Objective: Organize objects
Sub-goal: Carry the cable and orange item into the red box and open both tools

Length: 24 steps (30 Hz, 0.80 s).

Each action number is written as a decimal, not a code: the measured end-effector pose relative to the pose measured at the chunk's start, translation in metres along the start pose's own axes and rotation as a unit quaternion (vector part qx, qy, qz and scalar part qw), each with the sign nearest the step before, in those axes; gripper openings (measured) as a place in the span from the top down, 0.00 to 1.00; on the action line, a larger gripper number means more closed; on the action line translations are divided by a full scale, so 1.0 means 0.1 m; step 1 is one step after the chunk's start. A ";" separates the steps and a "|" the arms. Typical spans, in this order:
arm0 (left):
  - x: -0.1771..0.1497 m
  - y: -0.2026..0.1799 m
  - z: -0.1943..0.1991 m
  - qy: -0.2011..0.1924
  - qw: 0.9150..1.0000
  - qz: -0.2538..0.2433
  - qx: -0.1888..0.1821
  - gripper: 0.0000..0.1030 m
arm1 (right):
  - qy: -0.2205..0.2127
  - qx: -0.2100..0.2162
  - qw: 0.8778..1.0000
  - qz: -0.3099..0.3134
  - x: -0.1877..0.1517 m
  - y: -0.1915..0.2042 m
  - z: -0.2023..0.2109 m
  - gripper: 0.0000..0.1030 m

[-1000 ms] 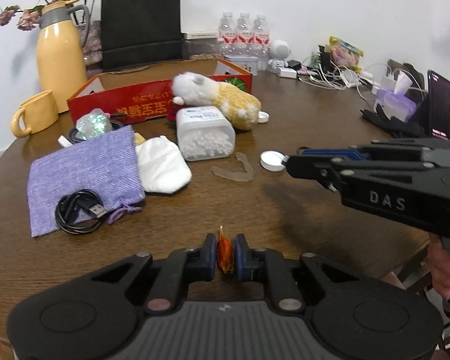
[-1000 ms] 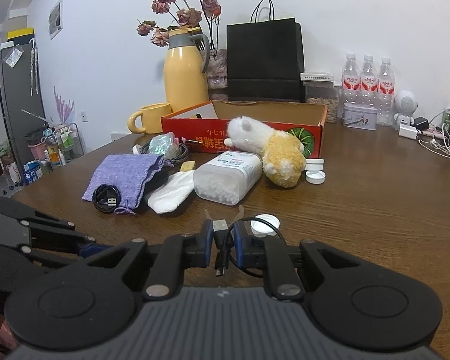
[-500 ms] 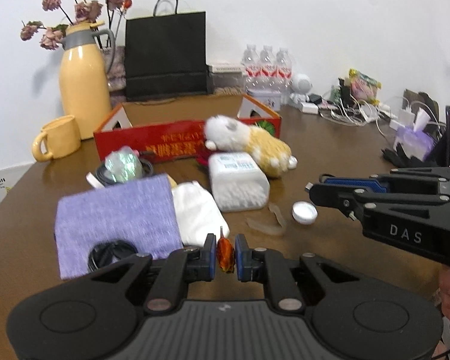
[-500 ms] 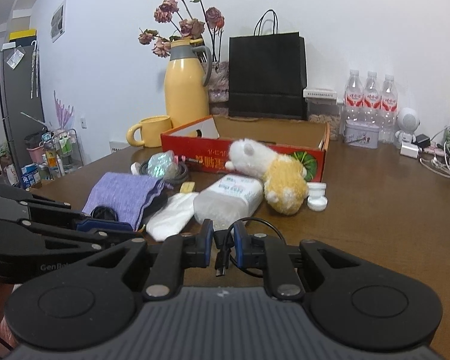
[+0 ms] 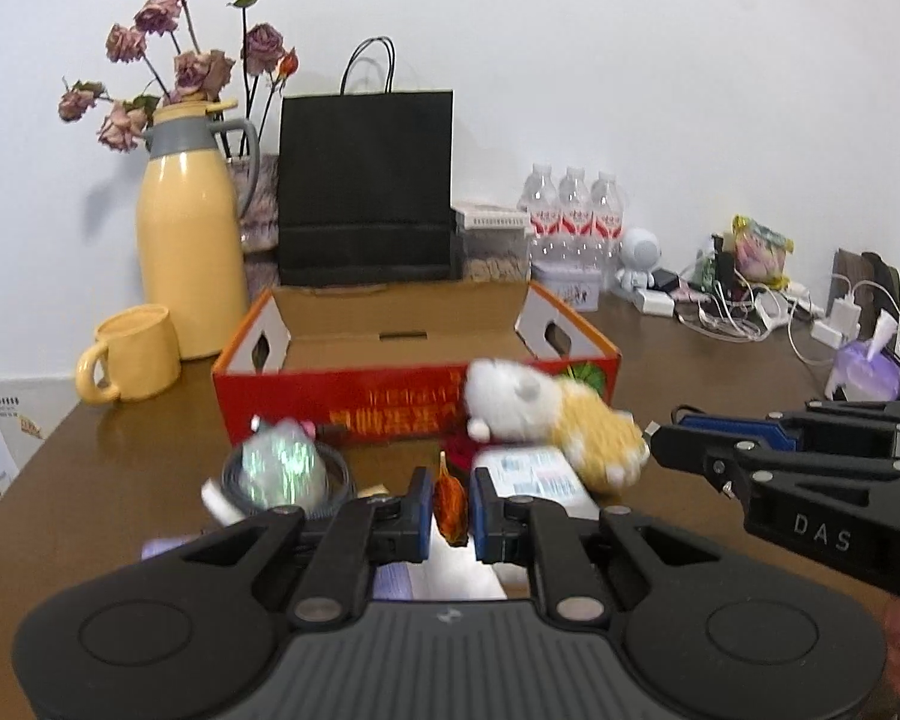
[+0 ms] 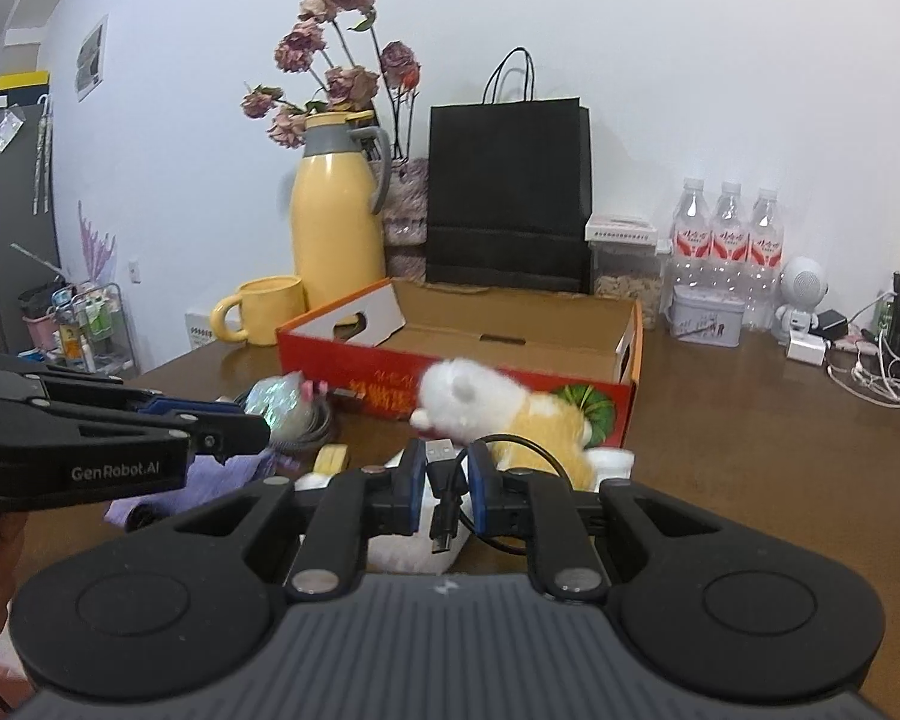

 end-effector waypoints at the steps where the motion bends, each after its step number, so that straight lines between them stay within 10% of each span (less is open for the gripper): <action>1: 0.05 0.00 -0.03 -0.004 1.000 -0.001 -0.001 0.89 | -0.002 -0.002 1.000 0.000 0.04 -0.02 -0.03 0.85; 24: 1.07 0.04 -1.08 -0.049 0.998 0.026 0.026 0.89 | -0.026 -0.025 0.999 -0.024 0.83 -0.67 -1.11 0.85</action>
Point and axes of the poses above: each gripper's, at about its wrist camera, not at the fingertips, and z roughly against the way its jaws point, y to its left, x to its top, the point moved 9 cm from there along -z, roughly the way its jaws point, and after that the axes turned 15 degrees about x, right-handed, at the moved point
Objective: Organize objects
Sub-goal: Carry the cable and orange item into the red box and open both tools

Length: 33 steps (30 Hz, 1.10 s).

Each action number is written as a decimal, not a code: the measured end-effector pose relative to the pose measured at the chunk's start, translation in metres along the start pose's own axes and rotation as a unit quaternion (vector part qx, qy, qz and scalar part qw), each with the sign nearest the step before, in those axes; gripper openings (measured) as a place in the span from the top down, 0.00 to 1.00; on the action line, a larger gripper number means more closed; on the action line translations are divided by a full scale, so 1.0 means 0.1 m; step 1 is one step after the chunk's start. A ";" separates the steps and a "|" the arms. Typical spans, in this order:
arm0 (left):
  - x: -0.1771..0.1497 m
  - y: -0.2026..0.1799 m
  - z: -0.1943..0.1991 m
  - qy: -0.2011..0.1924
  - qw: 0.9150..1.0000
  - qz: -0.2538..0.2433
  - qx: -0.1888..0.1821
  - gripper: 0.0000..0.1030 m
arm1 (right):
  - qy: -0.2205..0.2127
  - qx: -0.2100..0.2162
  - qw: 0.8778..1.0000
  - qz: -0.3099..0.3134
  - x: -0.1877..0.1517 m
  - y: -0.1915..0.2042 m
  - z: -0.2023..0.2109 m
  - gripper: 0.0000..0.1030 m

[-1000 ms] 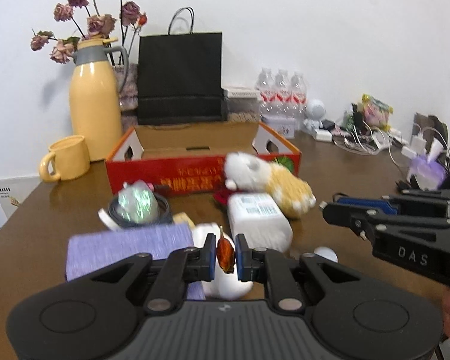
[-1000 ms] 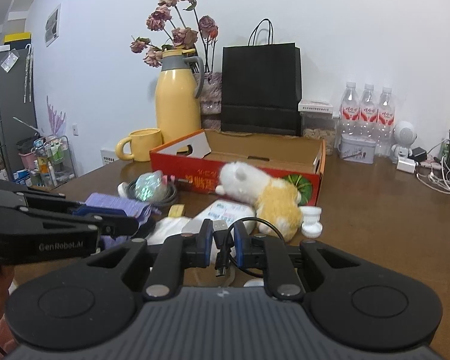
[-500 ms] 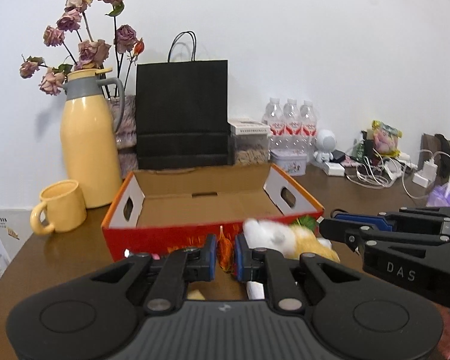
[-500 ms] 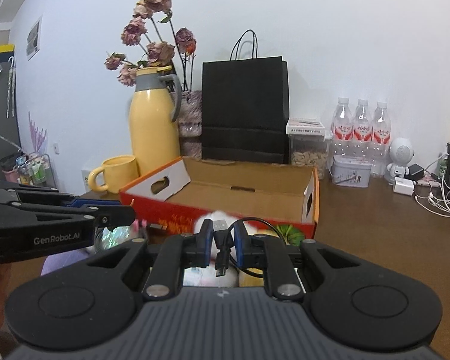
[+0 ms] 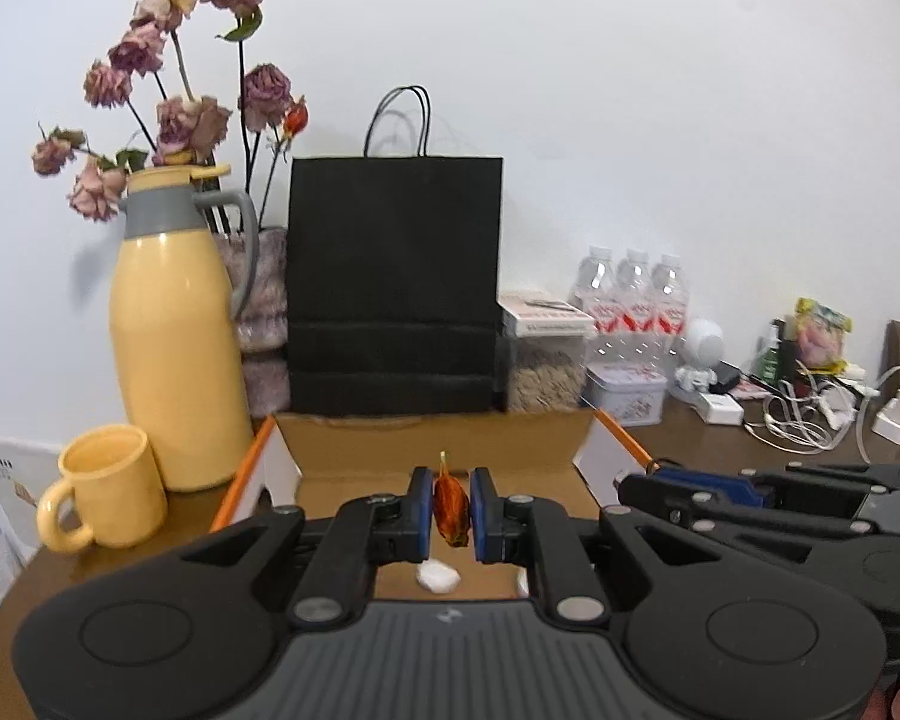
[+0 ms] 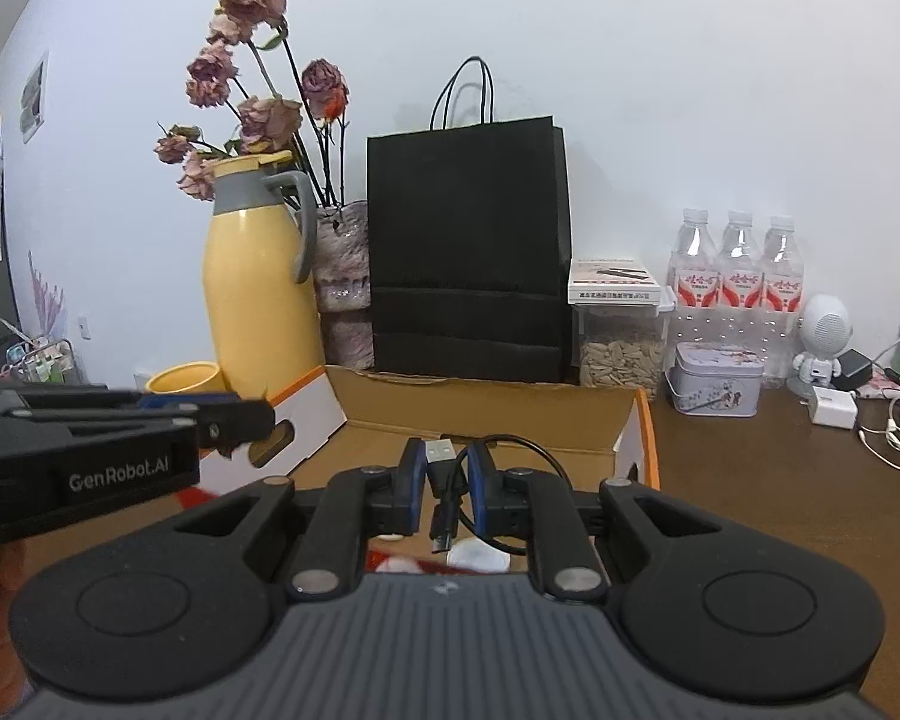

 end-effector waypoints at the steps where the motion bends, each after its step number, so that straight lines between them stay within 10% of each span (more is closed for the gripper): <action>1: 0.02 0.00 -0.05 0.001 1.000 0.000 0.003 0.89 | 0.002 -0.001 1.000 0.000 0.01 -0.03 -0.06 0.85; 25: -0.05 0.11 -1.15 0.082 0.995 -0.006 0.047 0.86 | 0.060 -0.010 0.998 -0.015 -0.06 -0.41 -0.90 0.83; 27: -0.06 0.11 -1.16 0.087 0.995 -0.010 0.053 0.57 | 0.071 -0.012 0.997 -0.015 -0.09 -0.41 -0.92 0.68; 30: -0.06 0.15 -1.19 0.092 0.994 0.000 0.064 0.00 | 0.074 -0.022 0.997 -0.012 -0.10 -0.43 -0.91 0.01; 33: -0.05 0.19 -1.19 0.086 0.993 0.005 0.078 0.00 | 0.074 -0.033 0.997 -0.003 -0.09 -0.43 -0.91 0.00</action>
Point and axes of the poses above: each gripper's, at about its wrist camera, not at the fingertips, and z roughly against the way its jaws point, y to its left, x to its top, the point moved 9 cm from there along -z, roughly the way its jaws point, and after that the axes turned 15 degrees about x, right-handed, at the moved point
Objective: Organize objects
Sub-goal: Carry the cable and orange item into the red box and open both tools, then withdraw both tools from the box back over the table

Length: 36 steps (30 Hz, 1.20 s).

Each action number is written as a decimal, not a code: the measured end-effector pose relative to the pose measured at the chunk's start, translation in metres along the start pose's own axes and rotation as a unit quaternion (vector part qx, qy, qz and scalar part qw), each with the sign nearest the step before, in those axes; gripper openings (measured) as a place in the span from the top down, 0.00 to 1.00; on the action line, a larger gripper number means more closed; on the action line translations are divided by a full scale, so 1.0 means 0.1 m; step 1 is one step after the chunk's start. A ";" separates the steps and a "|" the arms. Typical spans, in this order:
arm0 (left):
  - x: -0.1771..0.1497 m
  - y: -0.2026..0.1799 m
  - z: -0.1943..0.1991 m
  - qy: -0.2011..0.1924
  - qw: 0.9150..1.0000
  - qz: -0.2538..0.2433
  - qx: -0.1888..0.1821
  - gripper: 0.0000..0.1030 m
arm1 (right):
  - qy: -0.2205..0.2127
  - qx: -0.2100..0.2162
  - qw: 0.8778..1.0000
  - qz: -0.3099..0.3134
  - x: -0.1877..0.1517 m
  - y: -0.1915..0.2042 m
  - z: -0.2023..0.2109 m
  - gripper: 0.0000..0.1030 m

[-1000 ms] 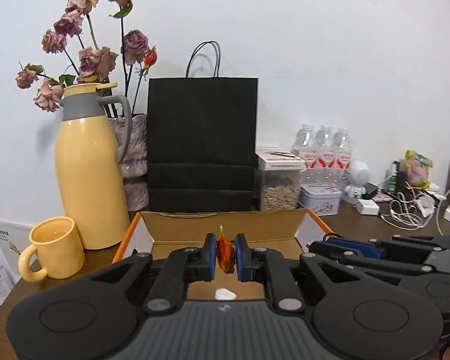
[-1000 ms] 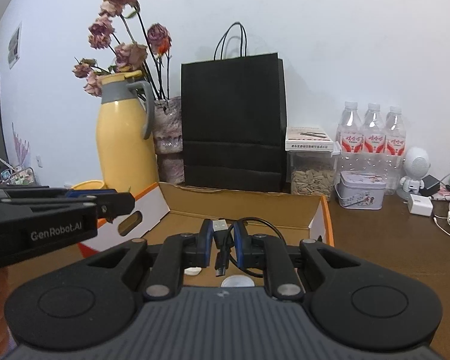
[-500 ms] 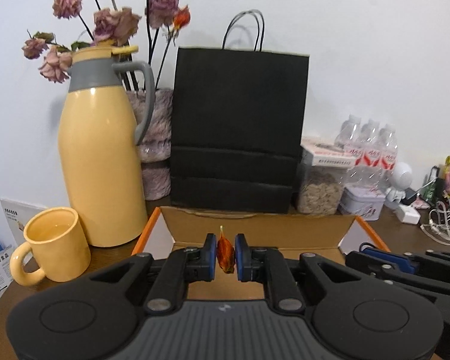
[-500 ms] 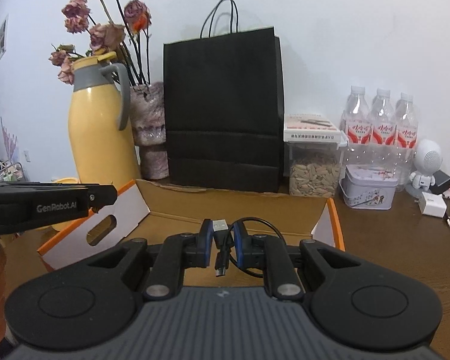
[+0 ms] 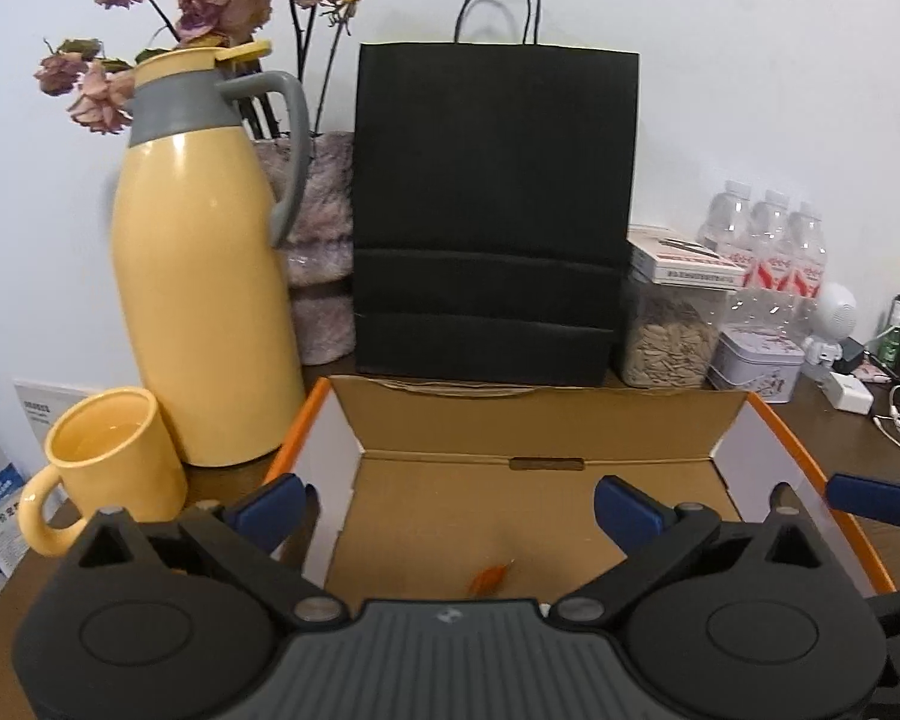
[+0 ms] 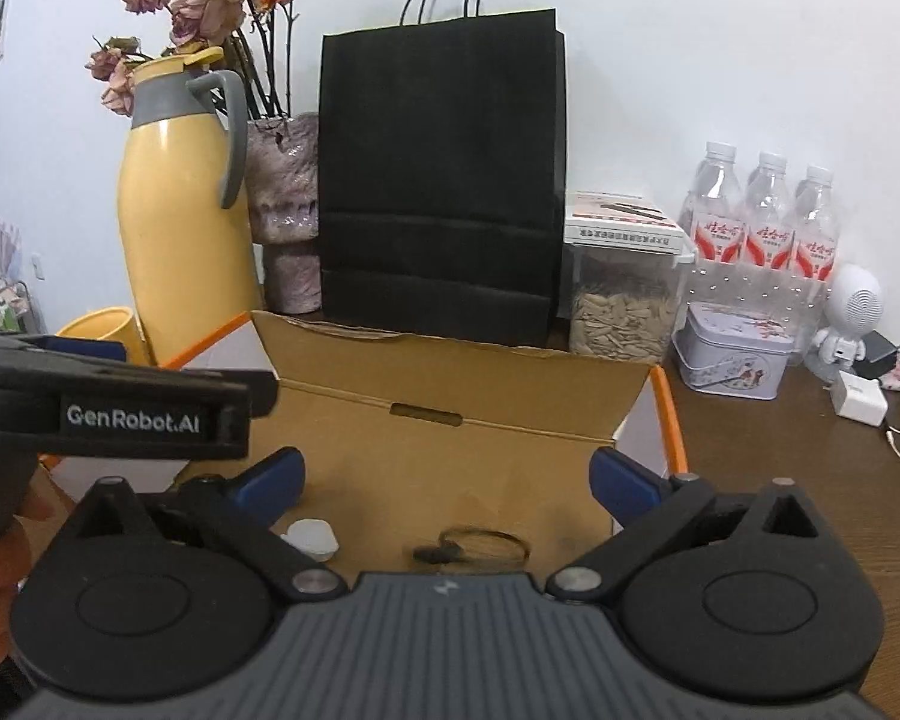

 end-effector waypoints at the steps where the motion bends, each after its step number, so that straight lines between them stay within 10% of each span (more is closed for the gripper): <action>1: 0.00 0.00 -0.01 0.002 1.000 -0.001 0.002 0.00 | 0.001 -0.003 1.000 0.001 0.00 0.00 0.00 0.00; 19: 0.01 0.03 0.05 -0.002 1.000 0.002 -0.002 0.00 | 0.001 -0.015 1.000 0.008 0.01 -0.01 0.07 0.00; 36: 0.10 0.24 0.90 -0.067 0.997 0.029 -0.038 0.00 | -0.049 -0.013 0.999 0.018 0.05 0.17 0.79 0.00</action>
Point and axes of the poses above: each gripper's, at about its wrist camera, not at the fingertips, and z roughly against the way its jaws point, y to its left, x to its top, the point moved 9 cm from there along -z, roughly the way its jaws point, and after that the axes turned 15 degrees about x, right-handed, at the moved point
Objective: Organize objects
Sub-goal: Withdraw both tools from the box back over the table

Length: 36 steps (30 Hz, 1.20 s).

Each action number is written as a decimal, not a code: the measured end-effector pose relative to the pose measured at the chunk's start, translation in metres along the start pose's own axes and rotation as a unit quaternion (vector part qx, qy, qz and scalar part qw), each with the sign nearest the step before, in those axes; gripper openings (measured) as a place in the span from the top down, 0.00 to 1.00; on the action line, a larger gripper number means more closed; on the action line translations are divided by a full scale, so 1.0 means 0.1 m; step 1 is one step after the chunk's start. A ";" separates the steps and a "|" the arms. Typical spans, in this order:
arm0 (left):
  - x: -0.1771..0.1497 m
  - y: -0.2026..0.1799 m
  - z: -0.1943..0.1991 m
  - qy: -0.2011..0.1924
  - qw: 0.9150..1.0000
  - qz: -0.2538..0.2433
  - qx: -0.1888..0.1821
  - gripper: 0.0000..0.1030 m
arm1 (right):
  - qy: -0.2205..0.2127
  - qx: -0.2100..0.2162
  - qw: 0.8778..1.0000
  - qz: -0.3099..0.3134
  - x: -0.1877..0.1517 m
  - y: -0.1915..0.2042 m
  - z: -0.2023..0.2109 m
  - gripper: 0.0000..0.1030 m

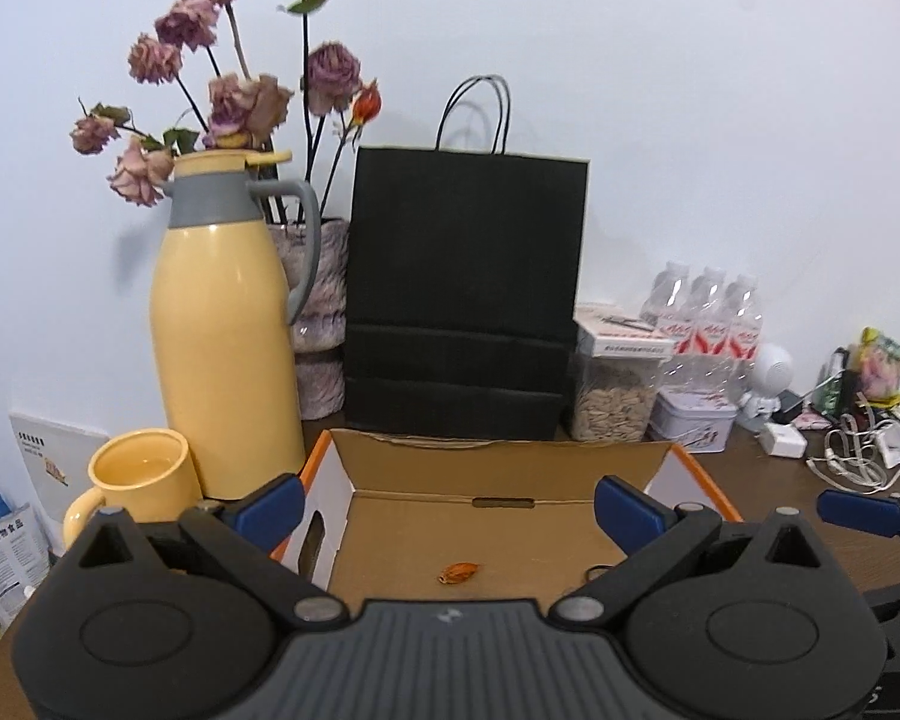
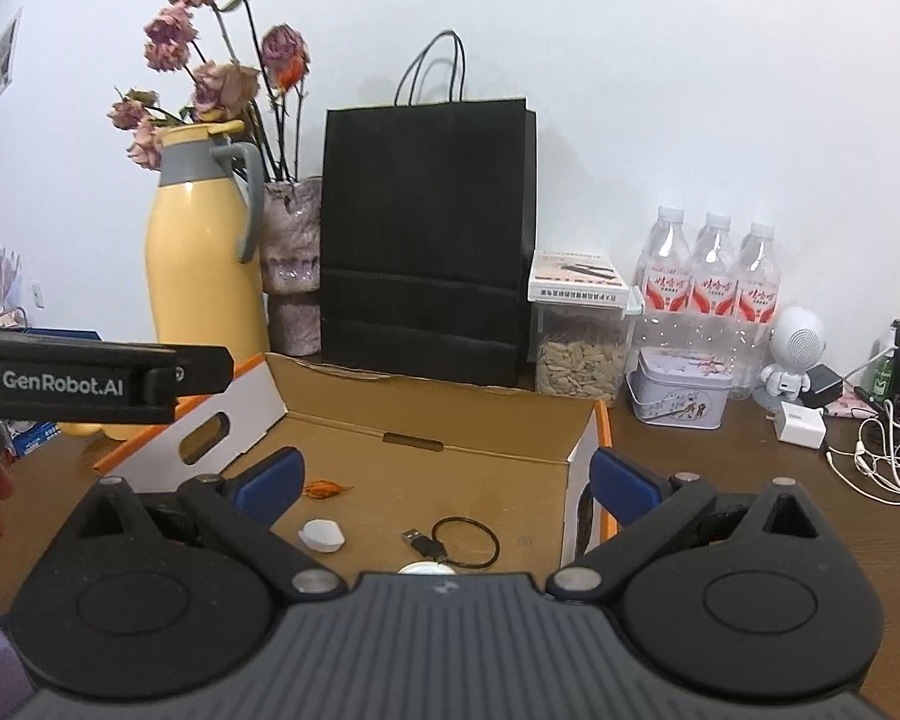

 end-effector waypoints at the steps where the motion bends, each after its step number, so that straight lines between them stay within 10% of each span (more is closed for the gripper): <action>1: 0.00 0.01 0.06 -0.003 1.000 0.002 -0.002 0.00 | -0.002 0.001 1.000 0.001 -0.01 0.02 0.04 0.00; 36: -0.95 0.67 1.43 0.020 1.000 -0.019 -0.003 0.00 | 0.008 0.016 1.000 -0.002 -0.88 0.70 1.41 0.00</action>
Point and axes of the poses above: each gripper's, at about its wrist camera, not at the fingertips, and z roughly against the way its jaws point, y to its left, x to its top, the point moved 9 cm from there along -z, roughly the way its jaws point, and after that the axes turned 15 degrees about x, right-handed, at the moved point
